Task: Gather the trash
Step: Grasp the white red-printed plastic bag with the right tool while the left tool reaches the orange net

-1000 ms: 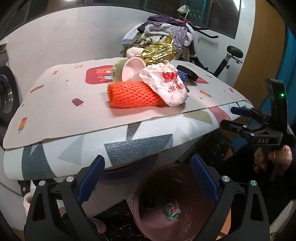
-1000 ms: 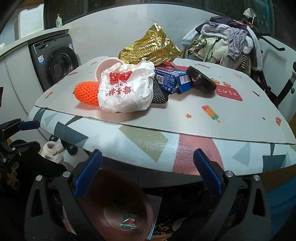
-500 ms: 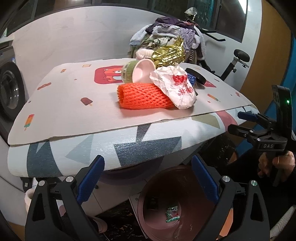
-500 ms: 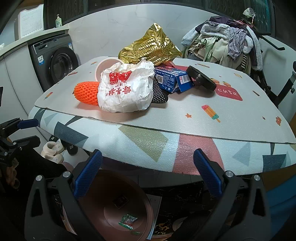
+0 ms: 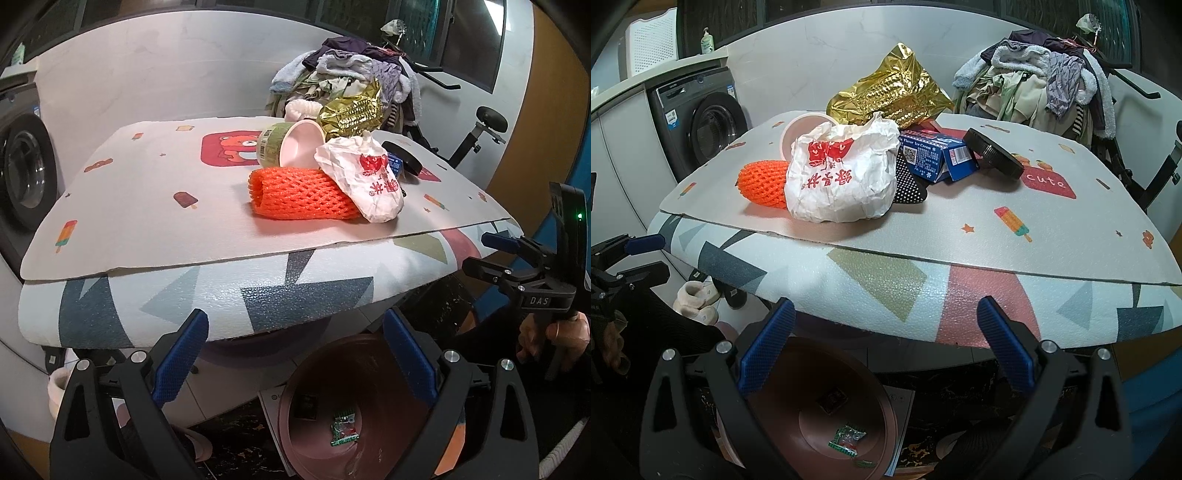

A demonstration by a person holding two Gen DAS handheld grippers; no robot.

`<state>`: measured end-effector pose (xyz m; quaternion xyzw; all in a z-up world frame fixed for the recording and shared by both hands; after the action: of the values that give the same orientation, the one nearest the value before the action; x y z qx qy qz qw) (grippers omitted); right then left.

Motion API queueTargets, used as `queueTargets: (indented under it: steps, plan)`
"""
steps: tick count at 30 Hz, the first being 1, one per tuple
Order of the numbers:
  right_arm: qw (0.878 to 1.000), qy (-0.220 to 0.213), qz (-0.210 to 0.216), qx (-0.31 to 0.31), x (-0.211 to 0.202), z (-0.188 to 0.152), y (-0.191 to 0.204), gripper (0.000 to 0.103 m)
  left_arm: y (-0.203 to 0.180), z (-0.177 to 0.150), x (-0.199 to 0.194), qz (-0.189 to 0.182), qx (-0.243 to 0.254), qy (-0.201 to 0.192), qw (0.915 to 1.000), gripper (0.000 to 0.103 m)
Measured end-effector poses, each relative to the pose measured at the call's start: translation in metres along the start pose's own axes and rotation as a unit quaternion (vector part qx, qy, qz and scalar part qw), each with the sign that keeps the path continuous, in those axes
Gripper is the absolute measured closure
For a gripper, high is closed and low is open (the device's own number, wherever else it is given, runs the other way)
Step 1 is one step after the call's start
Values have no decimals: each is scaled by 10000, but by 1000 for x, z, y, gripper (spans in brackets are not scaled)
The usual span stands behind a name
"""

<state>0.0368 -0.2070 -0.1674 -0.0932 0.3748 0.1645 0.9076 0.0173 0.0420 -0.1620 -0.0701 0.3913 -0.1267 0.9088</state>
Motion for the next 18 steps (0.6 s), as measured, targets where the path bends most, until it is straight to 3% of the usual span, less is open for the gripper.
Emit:
queueTargets:
  steps: [8, 18]
  plan:
    - [10000, 16, 78, -56, 8, 19, -2, 6, 17, 25, -12, 133, -212, -280, 9993, 10]
    - [9987, -115, 419, 271, 56, 92, 1, 6, 47, 48, -13, 330, -629, -425, 9966, 10]
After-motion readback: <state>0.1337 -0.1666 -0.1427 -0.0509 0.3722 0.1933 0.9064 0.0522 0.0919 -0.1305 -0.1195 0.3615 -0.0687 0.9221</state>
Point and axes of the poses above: each gripper's, at about its wrist camera, not at the fingertips, and x roughly the way its jaws point, y to its left, z to its top, the point moved 1 cm from there along x, roughly the way its jaws point, and after that the axes turned 7 degrees about -x, right-handed, at the moved point
